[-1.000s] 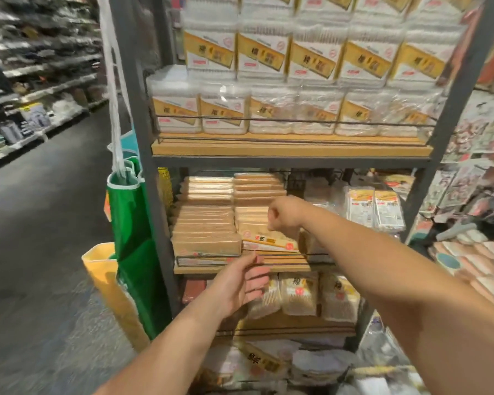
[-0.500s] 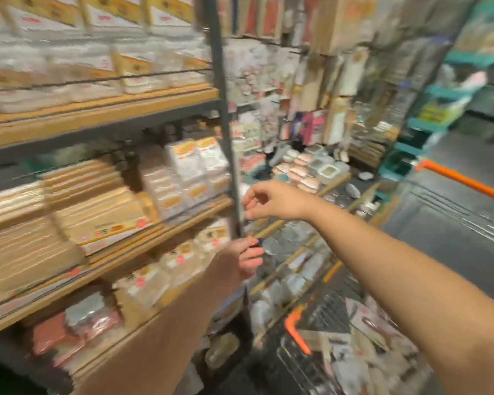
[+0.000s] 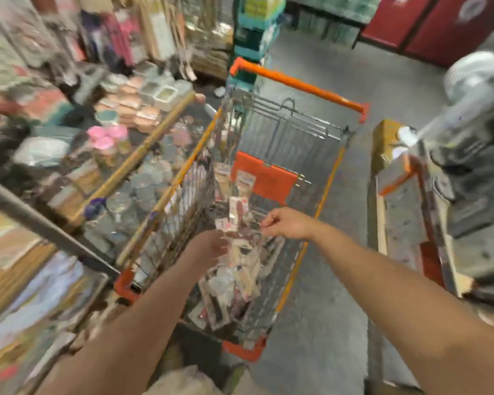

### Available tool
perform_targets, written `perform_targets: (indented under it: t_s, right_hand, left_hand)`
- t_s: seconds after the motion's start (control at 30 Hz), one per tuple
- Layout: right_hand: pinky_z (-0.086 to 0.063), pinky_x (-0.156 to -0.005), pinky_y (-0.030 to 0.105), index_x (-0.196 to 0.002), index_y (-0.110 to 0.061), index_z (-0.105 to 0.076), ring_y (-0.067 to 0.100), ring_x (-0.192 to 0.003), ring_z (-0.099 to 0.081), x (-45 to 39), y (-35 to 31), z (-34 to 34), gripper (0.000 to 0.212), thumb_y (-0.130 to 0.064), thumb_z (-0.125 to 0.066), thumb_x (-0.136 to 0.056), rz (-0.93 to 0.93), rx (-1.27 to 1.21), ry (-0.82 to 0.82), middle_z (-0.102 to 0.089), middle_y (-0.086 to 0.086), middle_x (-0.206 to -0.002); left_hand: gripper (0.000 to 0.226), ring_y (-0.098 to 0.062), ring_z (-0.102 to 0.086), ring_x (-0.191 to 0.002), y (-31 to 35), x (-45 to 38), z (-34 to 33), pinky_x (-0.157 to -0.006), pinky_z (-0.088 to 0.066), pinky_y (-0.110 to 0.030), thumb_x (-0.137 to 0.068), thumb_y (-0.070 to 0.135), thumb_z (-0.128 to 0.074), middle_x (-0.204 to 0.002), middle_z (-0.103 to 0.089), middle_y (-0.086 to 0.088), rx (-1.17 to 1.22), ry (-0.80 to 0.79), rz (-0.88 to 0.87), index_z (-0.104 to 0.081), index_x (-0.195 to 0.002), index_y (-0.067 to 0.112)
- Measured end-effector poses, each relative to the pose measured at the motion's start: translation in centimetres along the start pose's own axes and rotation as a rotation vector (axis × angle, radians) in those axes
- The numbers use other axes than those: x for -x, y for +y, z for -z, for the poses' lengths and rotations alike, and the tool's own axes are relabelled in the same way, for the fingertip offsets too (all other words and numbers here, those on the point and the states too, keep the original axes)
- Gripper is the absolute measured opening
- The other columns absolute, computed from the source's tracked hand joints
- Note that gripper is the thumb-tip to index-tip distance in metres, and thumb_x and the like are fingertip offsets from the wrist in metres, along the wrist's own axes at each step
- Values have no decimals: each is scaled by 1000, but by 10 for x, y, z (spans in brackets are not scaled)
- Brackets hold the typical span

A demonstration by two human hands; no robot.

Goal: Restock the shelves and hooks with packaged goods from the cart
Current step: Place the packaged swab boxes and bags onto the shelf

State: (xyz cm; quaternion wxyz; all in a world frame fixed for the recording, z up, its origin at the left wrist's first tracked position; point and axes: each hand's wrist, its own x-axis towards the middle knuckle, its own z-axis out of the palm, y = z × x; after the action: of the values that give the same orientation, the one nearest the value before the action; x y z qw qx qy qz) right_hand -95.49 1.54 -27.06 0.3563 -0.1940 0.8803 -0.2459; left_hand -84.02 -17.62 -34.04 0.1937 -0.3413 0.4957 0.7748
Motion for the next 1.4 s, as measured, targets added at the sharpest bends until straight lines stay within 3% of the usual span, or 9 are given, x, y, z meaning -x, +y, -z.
perform_targets:
  t_s: [0.17, 0.43, 0.57, 0.67, 0.8, 0.97, 1.17, 1.3, 1.4]
  right_hand:
    - [-43, -70, 33, -108, -7, -66, 21, -79, -56, -30, 43, -29, 30, -33, -62, -94, -83, -92, -97, -65, 6, -92]
    - [-32, -45, 12, -97, -3, -69, 2, -48, -46, -127, 78, -61, 12, -13, -63, -93, -254, -430, -18, -56, -9, -62]
    - [-40, -65, 28, -93, -8, -67, 16, -73, -56, -204, 105, -77, 16, -23, -67, -91, -389, -496, 15, -61, 1, -75]
    - [-44, -82, 33, -106, -9, -62, 25, -95, -58, -258, 133, -87, 28, -34, -51, -100, -484, -513, 136, -64, 9, -101]
    - [-35, -90, 29, -138, -4, -45, 31, -127, -47, -312, 179, -91, 47, -34, -28, -107, -557, -457, 226, -50, 16, -136]
    - [-34, -101, 32, -137, -5, -51, 30, -130, -46, -354, 232, -95, 53, -41, -26, -106, -590, -500, 265, -50, 16, -141]
    - [-43, -101, 45, -138, -15, -46, 30, -116, -57, -371, 249, -116, 64, -62, -33, -97, -679, -755, 243, -56, 8, -129]
    - [-47, -100, 48, -129, -16, -54, 31, -111, -59, -395, 236, -118, 59, -62, -47, -93, -767, -975, 237, -57, 7, -127]
    - [-48, -97, 46, -134, -13, -54, 31, -119, -55, -412, 228, -125, 86, -72, -64, -73, -797, -1019, 152, -55, 9, -136]
  left_hand:
    - [25, -22, -62, -103, -16, -35, 8, -98, -44, -42, -101, 28, -50, -109, -66, -5, -130, 188, 79, -60, -114, 9]
    - [34, -24, -62, -107, -8, -143, 29, -99, -48, -45, -99, 34, -53, -119, -62, -6, -196, 170, 203, -55, -125, 11]
    - [19, -17, -59, -94, 2, -209, 41, -77, -46, -30, -97, 36, -57, -102, -61, -1, -237, 149, 211, -56, -105, 19]
    - [42, -15, -53, -73, 7, -271, 44, -65, -40, -31, -86, 41, -68, -82, -56, -2, -313, 178, 144, -58, -116, 13]
    - [70, -28, -51, -126, 8, -357, 31, -101, -39, -35, -90, 48, -63, -139, -52, -8, -497, 267, 79, -38, -146, 15]
    - [92, -33, -38, -138, -12, -424, 6, -93, -47, -35, -86, 54, -66, -152, -38, -11, -562, 251, 115, -20, -155, 14]
    - [10, -11, -58, -71, -31, -421, 26, -53, -46, -21, -96, 22, -60, -93, -65, 0, -576, 363, 31, -60, -104, 17]
    - [12, -16, -58, -75, -39, -396, 66, -68, -40, -30, -97, 25, -56, -90, -63, -4, -560, 502, 55, -61, -96, 15]
    - [21, -28, -62, -88, -47, -382, 83, -67, -40, -33, -96, 30, -56, -92, -65, -7, -554, 536, 115, -63, -102, 10]
